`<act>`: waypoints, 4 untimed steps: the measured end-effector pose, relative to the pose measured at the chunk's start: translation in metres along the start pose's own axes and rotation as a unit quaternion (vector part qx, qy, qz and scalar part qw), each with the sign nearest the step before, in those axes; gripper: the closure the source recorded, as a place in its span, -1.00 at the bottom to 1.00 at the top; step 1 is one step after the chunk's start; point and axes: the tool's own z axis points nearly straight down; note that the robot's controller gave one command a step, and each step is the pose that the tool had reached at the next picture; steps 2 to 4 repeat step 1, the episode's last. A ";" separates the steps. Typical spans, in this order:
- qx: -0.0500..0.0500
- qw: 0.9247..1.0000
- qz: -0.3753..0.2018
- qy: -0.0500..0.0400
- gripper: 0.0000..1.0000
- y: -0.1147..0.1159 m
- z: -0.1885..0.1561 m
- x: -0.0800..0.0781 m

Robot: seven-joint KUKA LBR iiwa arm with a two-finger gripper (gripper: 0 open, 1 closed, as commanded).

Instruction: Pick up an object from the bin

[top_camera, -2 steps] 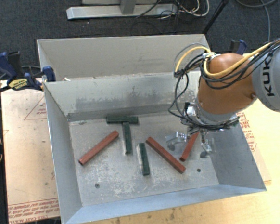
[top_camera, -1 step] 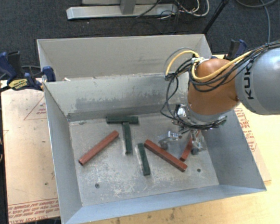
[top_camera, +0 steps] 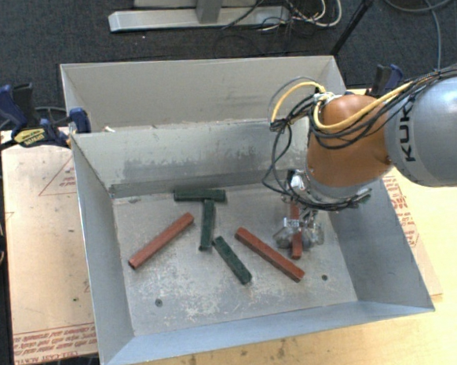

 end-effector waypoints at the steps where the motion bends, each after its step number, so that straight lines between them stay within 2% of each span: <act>1: 0.004 0.995 -0.100 0.000 1.00 -0.030 -0.161 0.036; 4: 0.004 0.995 -0.100 0.000 1.00 -0.030 -0.161 0.036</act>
Offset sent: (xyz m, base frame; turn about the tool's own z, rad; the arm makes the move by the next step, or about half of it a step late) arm 0.0148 -0.0436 0.1563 -0.2072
